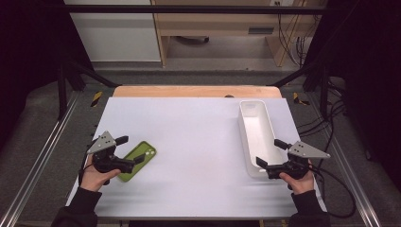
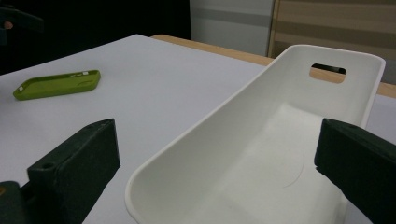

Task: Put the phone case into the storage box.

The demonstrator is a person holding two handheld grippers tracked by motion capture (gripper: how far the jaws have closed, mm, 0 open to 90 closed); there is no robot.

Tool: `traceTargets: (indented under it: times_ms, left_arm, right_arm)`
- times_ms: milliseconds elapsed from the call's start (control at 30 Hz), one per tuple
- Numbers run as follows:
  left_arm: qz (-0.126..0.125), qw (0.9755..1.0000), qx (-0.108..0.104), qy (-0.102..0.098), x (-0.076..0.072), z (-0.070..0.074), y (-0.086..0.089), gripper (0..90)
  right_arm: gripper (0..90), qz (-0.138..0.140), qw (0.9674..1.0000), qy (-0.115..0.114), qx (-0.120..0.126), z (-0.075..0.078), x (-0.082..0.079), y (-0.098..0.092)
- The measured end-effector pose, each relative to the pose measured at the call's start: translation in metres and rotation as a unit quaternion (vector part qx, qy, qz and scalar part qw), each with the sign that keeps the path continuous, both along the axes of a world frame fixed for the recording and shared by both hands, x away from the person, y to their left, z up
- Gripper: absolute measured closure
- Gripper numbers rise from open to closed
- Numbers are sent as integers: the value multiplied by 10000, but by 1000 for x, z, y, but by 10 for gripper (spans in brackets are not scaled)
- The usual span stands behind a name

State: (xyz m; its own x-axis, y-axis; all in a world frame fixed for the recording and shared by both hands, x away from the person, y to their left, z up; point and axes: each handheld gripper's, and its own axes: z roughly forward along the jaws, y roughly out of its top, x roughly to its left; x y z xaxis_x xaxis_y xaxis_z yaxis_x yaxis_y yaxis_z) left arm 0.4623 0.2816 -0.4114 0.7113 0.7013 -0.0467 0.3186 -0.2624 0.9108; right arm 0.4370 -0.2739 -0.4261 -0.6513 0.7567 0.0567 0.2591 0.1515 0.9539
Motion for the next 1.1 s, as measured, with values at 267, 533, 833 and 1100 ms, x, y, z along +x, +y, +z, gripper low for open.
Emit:
traceTargets:
  times_ms: [267, 533, 833, 1100]
  left_arm:
    - [81, 9998, 161, 44, 8, 6, 2, 0]
    - [183, 9985, 429, 270, 19, 1, 2, 2]
    - [294, 9960, 708, 448, 27, -7, 8, 7]
    - [466, 9930, 843, 679, 32, -20, 18, 9]
  right_arm:
    - [6, -1, 10000, 9, -3, 0, 0, 0]
    - [6, 6, 10000, 6, -40, 0, 0, 1]
    - [6, 21, 10000, -10, -17, 1, -1, 1]
    - [6, 28, 10000, -4, -33, 0, 0, 1]
